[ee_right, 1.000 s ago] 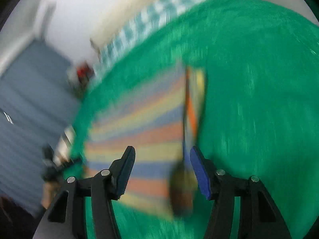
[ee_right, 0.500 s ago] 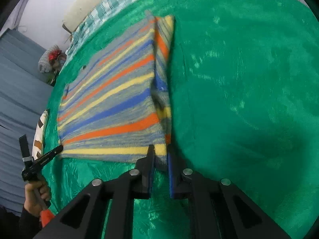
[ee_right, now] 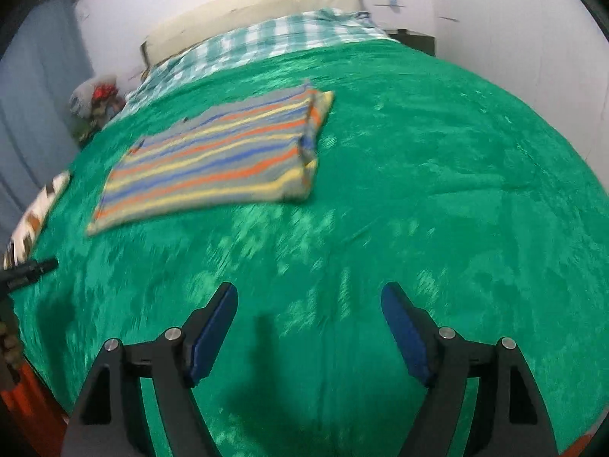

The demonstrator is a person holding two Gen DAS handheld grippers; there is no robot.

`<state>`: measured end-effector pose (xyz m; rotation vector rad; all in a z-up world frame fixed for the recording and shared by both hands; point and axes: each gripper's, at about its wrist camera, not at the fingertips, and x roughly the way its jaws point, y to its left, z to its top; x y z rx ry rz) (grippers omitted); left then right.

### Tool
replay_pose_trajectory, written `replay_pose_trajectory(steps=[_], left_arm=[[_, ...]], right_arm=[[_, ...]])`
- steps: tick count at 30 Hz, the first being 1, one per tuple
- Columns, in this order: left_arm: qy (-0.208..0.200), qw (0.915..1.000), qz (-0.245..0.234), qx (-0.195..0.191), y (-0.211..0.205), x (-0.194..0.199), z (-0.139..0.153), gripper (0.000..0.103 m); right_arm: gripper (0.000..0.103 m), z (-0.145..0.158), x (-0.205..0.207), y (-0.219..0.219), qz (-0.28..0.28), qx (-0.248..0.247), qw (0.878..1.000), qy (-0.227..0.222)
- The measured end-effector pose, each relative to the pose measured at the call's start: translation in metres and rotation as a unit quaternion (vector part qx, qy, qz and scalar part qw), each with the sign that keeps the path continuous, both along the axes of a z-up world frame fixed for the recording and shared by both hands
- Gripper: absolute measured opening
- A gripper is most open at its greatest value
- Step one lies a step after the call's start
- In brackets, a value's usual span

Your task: Fold small clothes

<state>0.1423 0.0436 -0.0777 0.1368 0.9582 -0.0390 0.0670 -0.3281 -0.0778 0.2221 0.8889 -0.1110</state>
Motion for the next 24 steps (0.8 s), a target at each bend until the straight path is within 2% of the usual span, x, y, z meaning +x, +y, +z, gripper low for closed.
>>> replay_pose_trajectory(steps=[6,12,20,24], left_arm=[[-0.014,0.9998,-0.01,-0.002,-0.006,-0.012,0.01,0.096],[-0.032,0.9995,-0.003,-0.003,-0.007,-0.018,0.019,0.096],[-0.03,0.9995,-0.002,-0.001,-0.011,-0.017,0.011,0.096],[-0.022,0.9997,-0.004,-0.008,-0.011,-0.015,0.003,0.096]], right_arm=[[0.078,-0.006,-0.003,0.018,0.021,-0.043,0.999,-0.003],[0.078,-0.015,-0.004,0.016,0.018,-0.05,0.999,0.005],[0.078,-0.012,-0.008,0.016,0.013,-0.06,0.998,0.003],[0.078,-0.003,-0.012,0.024,0.008,-0.09,0.996,0.007]])
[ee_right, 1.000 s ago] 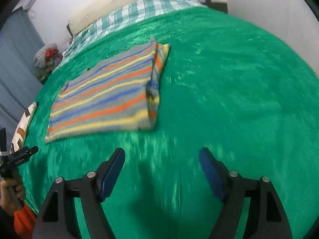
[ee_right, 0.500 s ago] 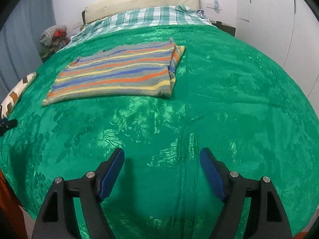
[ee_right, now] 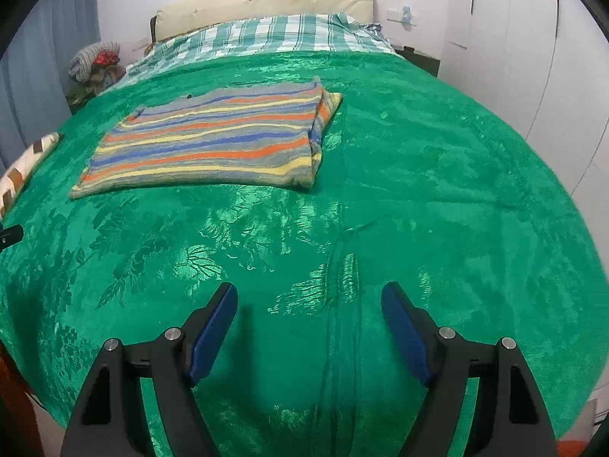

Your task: Fold small clothes

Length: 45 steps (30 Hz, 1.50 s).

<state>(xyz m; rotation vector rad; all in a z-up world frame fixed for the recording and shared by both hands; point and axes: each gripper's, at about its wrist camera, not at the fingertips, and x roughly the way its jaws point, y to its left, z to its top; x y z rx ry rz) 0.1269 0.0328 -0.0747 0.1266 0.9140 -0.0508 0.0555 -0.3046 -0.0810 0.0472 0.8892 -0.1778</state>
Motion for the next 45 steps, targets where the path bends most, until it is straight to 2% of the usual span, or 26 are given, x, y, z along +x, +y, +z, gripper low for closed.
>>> replay_pose_trajectory(steps=[4,9,14,16,24,45], left_arm=[[0.012,0.9999,0.002,-0.001,0.001,0.001,-0.009,0.096],[0.017,0.9998,0.002,0.01,0.003,-0.001,-0.026,0.096],[0.021,0.9998,0.003,-0.003,0.016,-0.007,-0.049,0.097],[0.017,0.9998,0.002,-0.011,0.021,-0.008,-0.058,0.1],[0.005,1.0,-0.003,-0.008,0.021,-0.012,-0.065,0.103],[0.002,1.0,-0.005,-0.006,0.021,-0.013,-0.067,0.103]], right_arm=[[0.078,0.005,-0.004,0.008,0.002,-0.014,1.0,0.003],[0.078,0.007,-0.007,0.016,-0.004,-0.059,0.998,0.007],[0.078,0.004,-0.008,0.013,-0.021,-0.068,0.997,0.019],[0.078,0.001,-0.007,0.012,-0.027,-0.077,0.996,0.027],[0.08,-0.006,-0.005,0.003,-0.055,-0.104,0.992,0.046],[0.08,-0.007,-0.007,-0.002,-0.069,-0.124,0.988,0.052]])
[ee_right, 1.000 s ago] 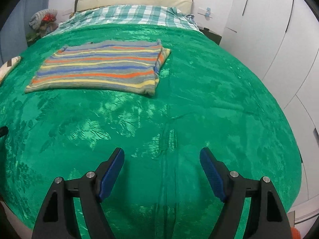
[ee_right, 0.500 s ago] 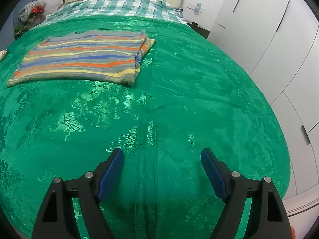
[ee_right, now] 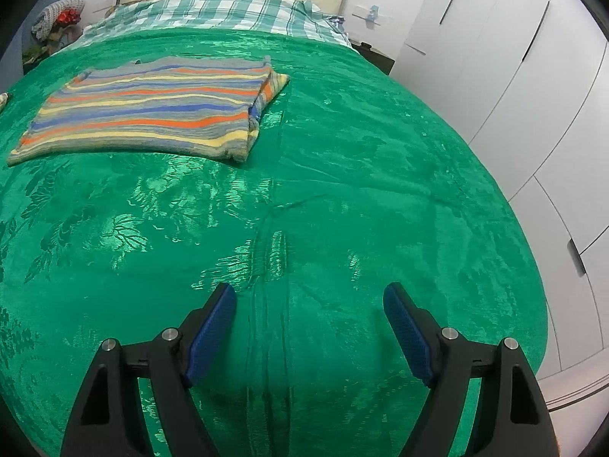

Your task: Fold small clothes

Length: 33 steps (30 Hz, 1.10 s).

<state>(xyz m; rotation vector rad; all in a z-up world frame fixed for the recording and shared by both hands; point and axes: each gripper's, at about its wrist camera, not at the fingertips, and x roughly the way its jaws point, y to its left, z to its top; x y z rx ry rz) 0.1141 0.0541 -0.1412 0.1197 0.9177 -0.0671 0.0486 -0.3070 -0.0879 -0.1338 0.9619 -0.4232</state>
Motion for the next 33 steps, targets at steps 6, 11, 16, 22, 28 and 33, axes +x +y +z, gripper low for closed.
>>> replay_pose_trajectory(steps=[6,11,16,22,28,33], left_arm=[[0.0,1.0,0.0,0.0,-0.0001,0.0005,0.0001,0.103],[0.0,1.0,0.0,0.0,-0.0002,0.0006,0.0001,0.103],[0.001,1.0,0.0,0.0,-0.0002,0.0006,-0.0001,0.103],[0.0,1.0,0.0,0.0,-0.0002,0.0004,-0.0001,0.103],[0.0,1.0,0.0,0.001,-0.0004,0.0004,-0.0002,0.103],[0.003,1.0,0.0,0.009,-0.0015,0.001,0.0029,0.103]], right_arm=[[0.08,-0.0005,0.0006,-0.0002,-0.001,-0.002,1.0,0.001],[0.08,-0.0007,0.001,-0.001,-0.002,-0.003,1.0,0.002],[0.08,-0.0009,0.0008,-0.0015,-0.003,-0.004,1.0,0.002],[0.08,-0.0015,0.0002,-0.0022,-0.004,-0.004,1.0,0.002],[0.08,-0.0015,0.0002,-0.0023,-0.004,-0.004,1.0,0.002],[0.08,-0.0015,-0.0005,-0.0041,-0.004,0.0,1.0,0.002]])
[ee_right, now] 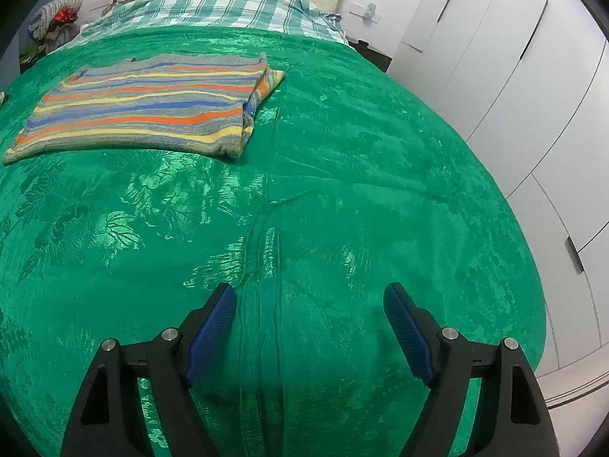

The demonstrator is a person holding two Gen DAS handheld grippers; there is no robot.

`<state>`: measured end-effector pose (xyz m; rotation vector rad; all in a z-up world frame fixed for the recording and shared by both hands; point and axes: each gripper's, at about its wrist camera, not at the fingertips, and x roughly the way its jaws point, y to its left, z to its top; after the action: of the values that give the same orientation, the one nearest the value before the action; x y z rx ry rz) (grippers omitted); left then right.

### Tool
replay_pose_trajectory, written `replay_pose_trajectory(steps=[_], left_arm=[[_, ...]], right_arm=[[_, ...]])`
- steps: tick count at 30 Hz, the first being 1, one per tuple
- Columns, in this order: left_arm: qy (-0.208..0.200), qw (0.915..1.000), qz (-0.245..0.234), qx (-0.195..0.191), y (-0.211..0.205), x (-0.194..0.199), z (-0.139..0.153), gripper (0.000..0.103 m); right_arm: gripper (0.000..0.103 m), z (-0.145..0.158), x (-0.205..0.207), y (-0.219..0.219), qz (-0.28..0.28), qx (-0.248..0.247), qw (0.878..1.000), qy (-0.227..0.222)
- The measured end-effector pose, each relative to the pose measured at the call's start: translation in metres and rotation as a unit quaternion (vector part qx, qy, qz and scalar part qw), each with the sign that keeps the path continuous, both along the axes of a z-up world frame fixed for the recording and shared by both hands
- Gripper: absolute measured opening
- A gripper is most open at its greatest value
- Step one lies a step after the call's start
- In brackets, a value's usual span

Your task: Fold small clothes

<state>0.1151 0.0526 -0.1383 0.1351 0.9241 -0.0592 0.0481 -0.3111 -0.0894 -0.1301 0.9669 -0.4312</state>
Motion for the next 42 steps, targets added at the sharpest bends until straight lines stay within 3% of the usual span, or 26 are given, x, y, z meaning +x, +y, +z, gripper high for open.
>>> replay_pose_trajectory(steps=[3,7,12,17,21,24,26,28,30,31,32,33,37,40,42], left_arm=[[-0.007,0.9993,-0.01,0.035,-0.012,-0.005,0.016,0.101],[-0.056,0.9936,-0.095,0.025,-0.055,-0.019,0.055,0.101],[-0.076,0.9653,-0.25,0.009,-0.158,-0.003,0.089,0.101],[-0.055,0.9368,-0.345,-0.009,-0.255,0.035,0.086,0.101],[-0.057,0.9203,-0.386,0.033,-0.324,0.057,0.059,0.101],[-0.049,0.9206,-0.385,0.045,-0.352,0.077,0.039,0.097],[-0.026,0.9221,-0.383,0.051,-0.363,0.09,0.024,0.06],[-0.017,0.9245,-0.378,0.047,-0.368,0.095,0.016,0.036],[-0.035,0.9232,-0.379,0.051,-0.368,0.089,0.016,0.011],[-0.043,0.9228,-0.379,0.057,-0.369,0.087,0.015,0.009],[-0.047,0.9233,-0.378,0.052,-0.367,0.086,0.017,0.008],[-0.045,0.9253,-0.374,0.041,-0.364,0.088,0.019,0.007],[-0.034,0.9436,-0.325,-0.055,-0.323,0.103,0.05,0.006],[-0.045,0.9541,-0.266,-0.131,-0.265,0.111,0.085,0.006],[-0.057,0.9601,-0.221,-0.162,-0.219,0.115,0.103,0.006]], right_arm=[[0.08,0.002,0.0,-0.007,0.0,0.017,1.0,-0.006],[0.08,0.017,0.007,-0.031,-0.003,0.081,0.996,-0.038],[0.08,0.035,0.052,-0.072,0.031,0.169,0.984,-0.056],[0.08,0.054,0.121,-0.117,0.06,0.272,0.957,-0.076],[0.08,0.039,0.191,-0.147,0.082,0.389,0.916,-0.05],[0.08,0.02,0.236,-0.153,0.096,0.442,0.891,-0.03],[0.079,0.006,0.267,-0.154,0.102,0.464,0.88,-0.014],[0.079,-0.009,0.293,-0.154,0.094,0.466,0.88,-0.003],[0.077,-0.021,0.311,-0.154,0.091,0.487,0.868,0.002],[0.072,-0.025,0.319,-0.154,0.088,0.496,0.864,0.0],[0.045,-0.028,0.326,-0.152,0.087,0.501,0.861,-0.003],[0.008,-0.029,0.331,-0.151,0.083,0.497,0.864,-0.001],[0.009,0.001,0.336,-0.13,0.105,0.436,0.894,-0.008],[0.009,0.044,0.338,-0.102,0.139,0.407,0.902,-0.028],[0.009,0.071,0.347,-0.072,0.169,0.404,0.898,-0.036]])
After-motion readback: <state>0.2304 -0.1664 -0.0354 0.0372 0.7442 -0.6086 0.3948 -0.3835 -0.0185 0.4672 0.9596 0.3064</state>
